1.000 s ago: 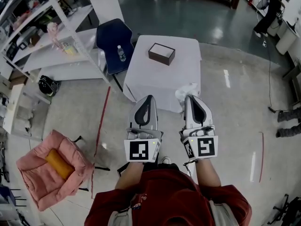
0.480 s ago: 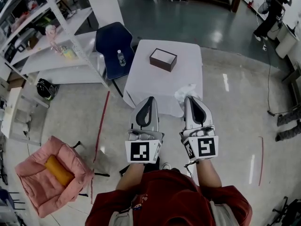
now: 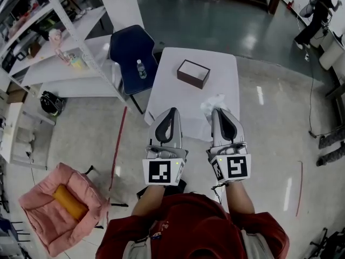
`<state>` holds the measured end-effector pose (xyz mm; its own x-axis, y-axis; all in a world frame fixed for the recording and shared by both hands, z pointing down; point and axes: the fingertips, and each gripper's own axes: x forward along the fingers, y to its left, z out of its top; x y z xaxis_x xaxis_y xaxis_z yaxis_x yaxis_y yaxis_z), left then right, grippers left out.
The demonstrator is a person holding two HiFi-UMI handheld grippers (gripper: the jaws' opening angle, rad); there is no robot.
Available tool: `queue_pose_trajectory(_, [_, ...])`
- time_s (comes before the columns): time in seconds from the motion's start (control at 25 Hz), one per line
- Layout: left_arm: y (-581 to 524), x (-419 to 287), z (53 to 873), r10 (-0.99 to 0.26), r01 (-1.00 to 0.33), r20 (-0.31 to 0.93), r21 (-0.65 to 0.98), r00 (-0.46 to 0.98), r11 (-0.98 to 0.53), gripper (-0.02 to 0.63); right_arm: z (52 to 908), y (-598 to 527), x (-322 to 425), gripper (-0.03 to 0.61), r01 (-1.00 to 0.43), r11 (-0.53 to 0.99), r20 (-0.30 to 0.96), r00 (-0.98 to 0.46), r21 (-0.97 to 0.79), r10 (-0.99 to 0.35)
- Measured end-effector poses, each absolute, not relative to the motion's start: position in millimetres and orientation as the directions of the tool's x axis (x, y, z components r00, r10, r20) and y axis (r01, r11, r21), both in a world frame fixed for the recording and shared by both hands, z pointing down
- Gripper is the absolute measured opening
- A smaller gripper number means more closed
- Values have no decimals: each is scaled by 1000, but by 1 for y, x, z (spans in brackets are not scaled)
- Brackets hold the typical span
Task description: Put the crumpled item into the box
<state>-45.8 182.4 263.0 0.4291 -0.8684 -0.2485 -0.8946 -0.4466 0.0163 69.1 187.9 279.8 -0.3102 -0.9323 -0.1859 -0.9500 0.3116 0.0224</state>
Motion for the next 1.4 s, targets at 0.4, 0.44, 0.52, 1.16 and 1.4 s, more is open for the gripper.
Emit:
queue_pose_trajectory(0.4, [113,-90,259,-871,-898,-255,27,419,-440,3,281,114,25,5,-948,317,-173,-316,24,-933])
queue_pose_trajectory(0.44, [107,-95,262,-872,-898,-243,13,425,-441,3,280,109,20,5,-948,316,-172,-316,26,-933])
queue_pose_trajectory(0.52, [95,-104,264,-873,-898,-232,1,428,-441,3,279,96,12,3,-949,315,-172,-315,25,-933])
queue_pose_trajectory(1.16, [20,-129,270,-845,-864,-225,32,484,-503,3,283,28,-2,5,-976,215,-146,-219,43,-965])
queue_pose_trajectory(1.4, [4,-123,272,-844,-861,-231,47,485,-507,3,285,12,-1,4,-975,218,-153,-222,47,-963])
